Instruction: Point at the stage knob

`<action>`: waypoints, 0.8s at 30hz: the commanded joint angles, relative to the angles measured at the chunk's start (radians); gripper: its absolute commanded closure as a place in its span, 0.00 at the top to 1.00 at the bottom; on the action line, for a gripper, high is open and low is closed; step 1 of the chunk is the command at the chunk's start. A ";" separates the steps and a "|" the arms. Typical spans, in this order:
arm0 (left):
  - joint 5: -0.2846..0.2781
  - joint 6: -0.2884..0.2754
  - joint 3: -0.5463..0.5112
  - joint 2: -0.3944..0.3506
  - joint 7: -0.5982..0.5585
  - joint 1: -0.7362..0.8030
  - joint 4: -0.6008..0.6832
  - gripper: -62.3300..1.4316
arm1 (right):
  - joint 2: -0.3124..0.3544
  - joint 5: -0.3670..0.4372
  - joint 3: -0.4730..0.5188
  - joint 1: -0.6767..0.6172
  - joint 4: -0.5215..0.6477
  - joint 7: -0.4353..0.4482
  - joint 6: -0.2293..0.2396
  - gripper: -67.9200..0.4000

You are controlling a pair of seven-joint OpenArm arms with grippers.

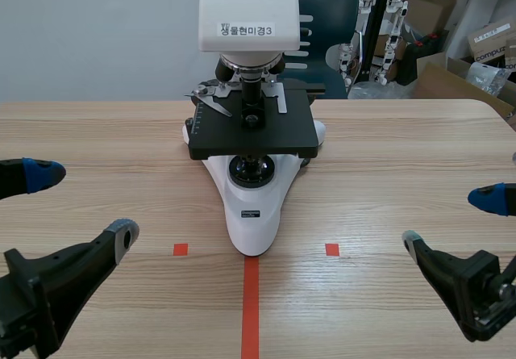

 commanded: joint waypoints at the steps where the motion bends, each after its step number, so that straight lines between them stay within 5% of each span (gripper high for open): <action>1: -0.010 0.005 0.006 0.003 -0.010 -0.005 0.017 1.00 | 0.005 0.007 0.001 0.001 0.002 0.011 -0.002 0.80; 24: -0.010 0.005 0.006 0.003 -0.010 -0.005 0.017 1.00 | 0.006 0.004 0.002 0.001 -0.023 0.027 -0.003 0.80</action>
